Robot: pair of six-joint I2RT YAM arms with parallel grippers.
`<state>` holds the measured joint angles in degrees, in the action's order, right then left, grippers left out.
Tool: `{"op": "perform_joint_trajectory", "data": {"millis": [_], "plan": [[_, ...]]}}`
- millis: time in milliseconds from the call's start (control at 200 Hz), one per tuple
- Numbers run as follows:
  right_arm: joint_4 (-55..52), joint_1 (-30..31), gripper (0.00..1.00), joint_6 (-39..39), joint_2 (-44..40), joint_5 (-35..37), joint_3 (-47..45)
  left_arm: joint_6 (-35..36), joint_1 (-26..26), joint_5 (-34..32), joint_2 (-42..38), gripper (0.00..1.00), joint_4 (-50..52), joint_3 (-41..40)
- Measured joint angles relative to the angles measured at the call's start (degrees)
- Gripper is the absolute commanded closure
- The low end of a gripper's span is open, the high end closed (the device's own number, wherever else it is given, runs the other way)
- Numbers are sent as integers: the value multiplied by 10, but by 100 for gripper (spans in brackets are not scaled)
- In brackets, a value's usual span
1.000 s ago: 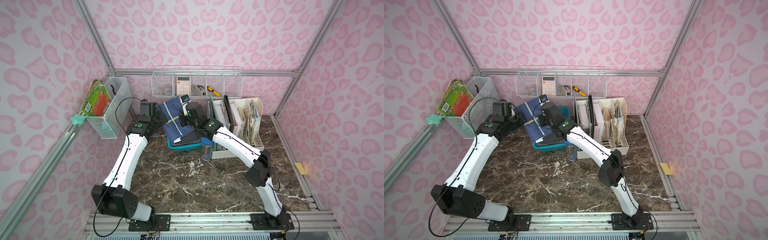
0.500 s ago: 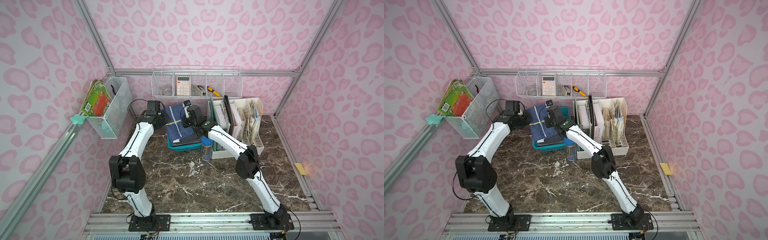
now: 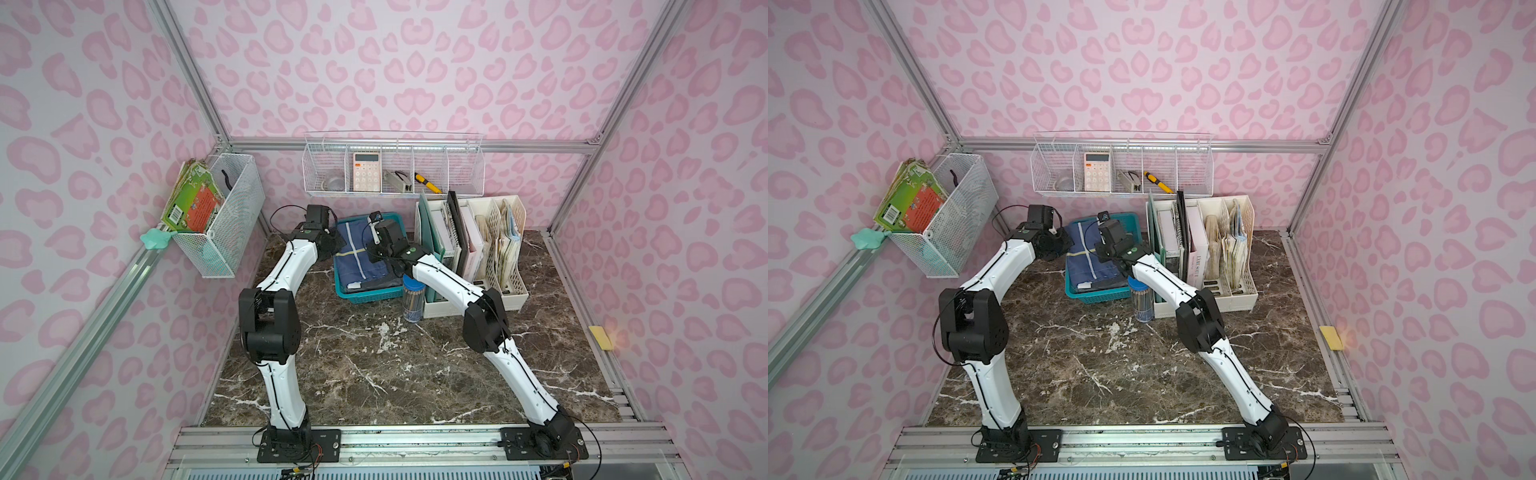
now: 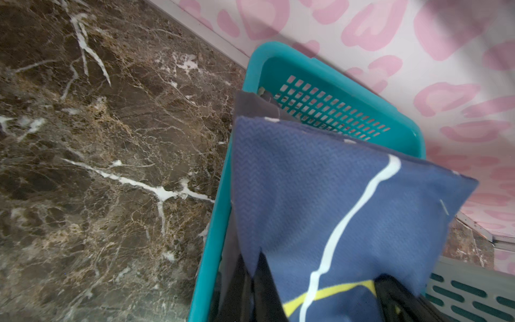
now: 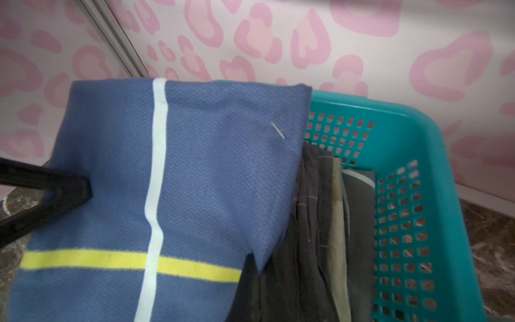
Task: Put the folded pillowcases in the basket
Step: Place the pillowcase in the basket.
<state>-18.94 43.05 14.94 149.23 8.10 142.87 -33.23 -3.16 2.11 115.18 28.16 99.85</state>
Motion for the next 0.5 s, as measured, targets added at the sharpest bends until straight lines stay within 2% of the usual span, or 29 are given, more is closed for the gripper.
{"op": "perform_joint_trajectory", "data": {"millis": [500], "plan": [[-1, -13, 100, -2, 33, 9, 4, -13, -6, 32, 111, 100, 25, 78]]}}
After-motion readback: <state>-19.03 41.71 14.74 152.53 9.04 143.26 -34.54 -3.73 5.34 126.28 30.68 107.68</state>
